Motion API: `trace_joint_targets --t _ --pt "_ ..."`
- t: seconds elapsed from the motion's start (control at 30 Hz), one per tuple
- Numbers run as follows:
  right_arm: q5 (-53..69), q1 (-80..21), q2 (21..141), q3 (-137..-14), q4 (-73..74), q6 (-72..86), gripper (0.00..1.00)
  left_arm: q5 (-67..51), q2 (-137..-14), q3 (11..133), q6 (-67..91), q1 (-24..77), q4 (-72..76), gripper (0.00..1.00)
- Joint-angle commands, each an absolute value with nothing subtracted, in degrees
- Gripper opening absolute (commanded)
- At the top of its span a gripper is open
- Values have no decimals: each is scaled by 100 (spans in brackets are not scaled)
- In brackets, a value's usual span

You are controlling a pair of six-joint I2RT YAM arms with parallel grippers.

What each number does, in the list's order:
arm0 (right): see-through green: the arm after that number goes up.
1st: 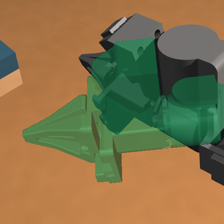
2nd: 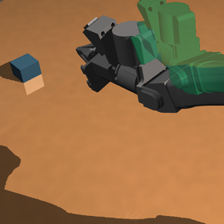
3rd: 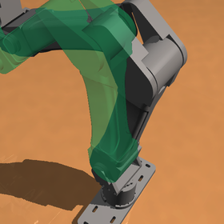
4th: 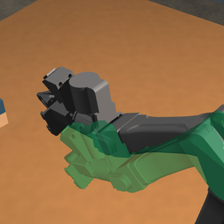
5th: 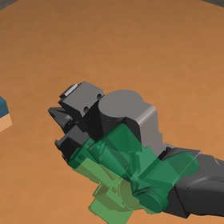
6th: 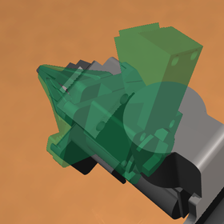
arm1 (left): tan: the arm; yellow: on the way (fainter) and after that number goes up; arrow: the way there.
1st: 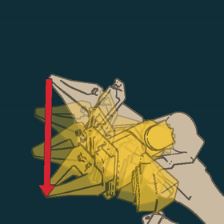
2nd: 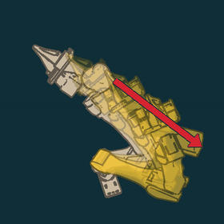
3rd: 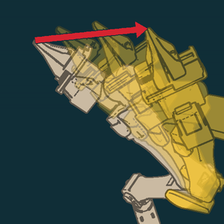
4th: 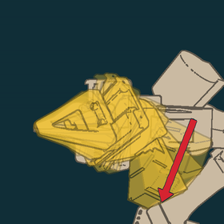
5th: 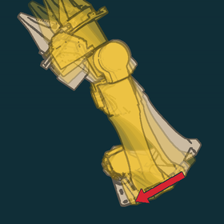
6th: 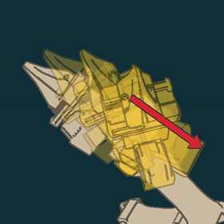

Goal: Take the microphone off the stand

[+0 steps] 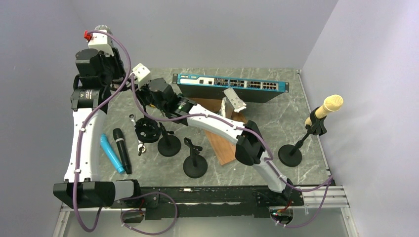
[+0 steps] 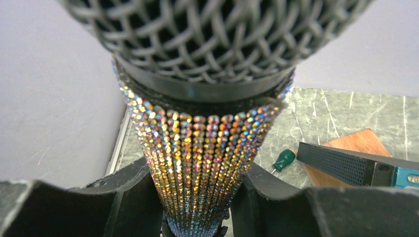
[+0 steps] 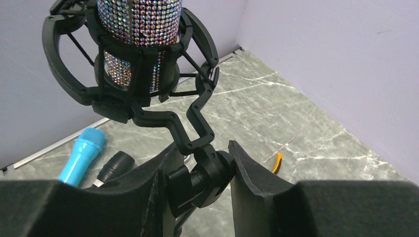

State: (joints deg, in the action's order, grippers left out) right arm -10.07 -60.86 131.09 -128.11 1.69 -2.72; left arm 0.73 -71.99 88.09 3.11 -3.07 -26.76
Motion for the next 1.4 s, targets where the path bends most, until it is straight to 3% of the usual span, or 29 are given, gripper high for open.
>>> trace_joint_targets --t 0.0,0.07,0.27,0.57,0.73,0.87,1.03,1.2,1.37 --pt "-1160 -6132 13377 -12890 633 -515 0 558 -7003 9199 912 33 -2495 0" --pt "-1207 -6137 13393 -12885 638 -575 0 492 -6973 9156 807 153 -2384 0" --pt "-1155 -6150 13238 -12478 391 -818 0 -1665 -6657 8549 232 54 -1404 0" --pt "-626 -6135 13043 -11912 37 -1471 0 -5536 -7359 9204 -361 -1112 -2153 0" --pt "-584 -6138 13098 -11995 67 -1630 0 -6429 -8019 10080 -1074 -1294 -3244 0" --pt "-591 -6140 13149 -12042 96 -1696 0 -6167 -8287 10520 -1243 -1300 -3759 0" --pt "-640 -6140 13142 -12039 101 -1617 0 -4107 -7667 9646 -158 -1299 -2720 0" --pt "-665 -6139 13119 -11982 70 -1543 0 -3442 -6866 8968 859 -1294 -1533 0" --pt "-672 -6143 13118 -11979 79 -1516 0 -2457 -6768 9617 1396 -1247 -2025 0"
